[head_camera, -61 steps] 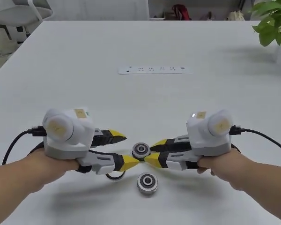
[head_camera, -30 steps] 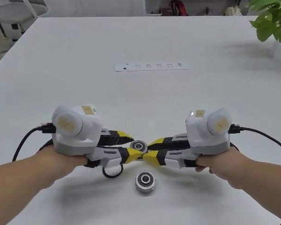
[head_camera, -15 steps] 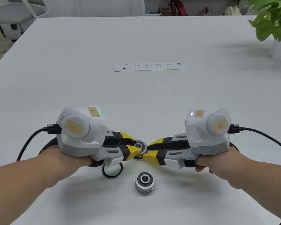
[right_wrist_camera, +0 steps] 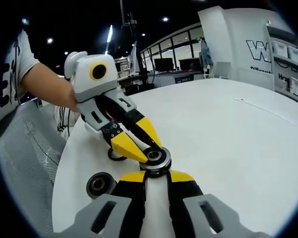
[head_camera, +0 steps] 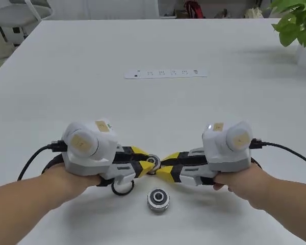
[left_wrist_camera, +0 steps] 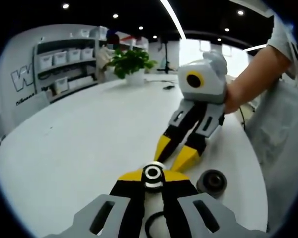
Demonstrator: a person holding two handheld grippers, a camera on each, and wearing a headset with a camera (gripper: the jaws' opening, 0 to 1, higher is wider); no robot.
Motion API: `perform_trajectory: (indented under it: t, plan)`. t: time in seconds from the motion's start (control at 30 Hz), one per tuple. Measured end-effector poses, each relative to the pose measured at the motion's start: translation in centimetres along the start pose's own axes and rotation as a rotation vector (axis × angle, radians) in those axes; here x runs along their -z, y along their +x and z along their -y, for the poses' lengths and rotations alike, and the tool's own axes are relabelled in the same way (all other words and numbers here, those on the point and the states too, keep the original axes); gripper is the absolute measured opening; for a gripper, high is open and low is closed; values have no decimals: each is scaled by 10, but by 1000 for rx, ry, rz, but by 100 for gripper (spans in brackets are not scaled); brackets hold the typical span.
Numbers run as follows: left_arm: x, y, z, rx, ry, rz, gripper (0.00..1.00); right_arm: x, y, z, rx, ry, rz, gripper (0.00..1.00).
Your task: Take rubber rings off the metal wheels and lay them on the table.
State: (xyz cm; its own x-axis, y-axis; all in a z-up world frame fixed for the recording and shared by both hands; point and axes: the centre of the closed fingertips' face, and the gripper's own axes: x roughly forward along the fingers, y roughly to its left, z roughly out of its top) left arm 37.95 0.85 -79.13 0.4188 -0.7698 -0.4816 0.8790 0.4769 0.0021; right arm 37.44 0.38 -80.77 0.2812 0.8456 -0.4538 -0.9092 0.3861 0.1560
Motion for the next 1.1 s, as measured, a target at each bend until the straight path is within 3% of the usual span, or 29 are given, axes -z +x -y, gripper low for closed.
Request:
perform_trajectory:
  t: [0.33, 0.47, 0.6, 0.73, 1.1]
  plan:
    - [1, 0, 0, -18, -3, -2, 13, 2, -1, -1, 25, 6, -16, 11]
    - [1, 0, 1, -24, -8, -4, 13, 4, -2, 2, 38, 21, -17, 1]
    - [1, -1, 1, -28, -11, -5, 13, 4, -2, 1, 45, 35, -16, 1]
    - [1, 0, 1, -29, 0, -12, 12, 4, -3, 4, 50, 186, 45, 0]
    - [2, -2, 2, -37, 15, -14, 12, -3, -12, 9, 55, 246, 96, 0]
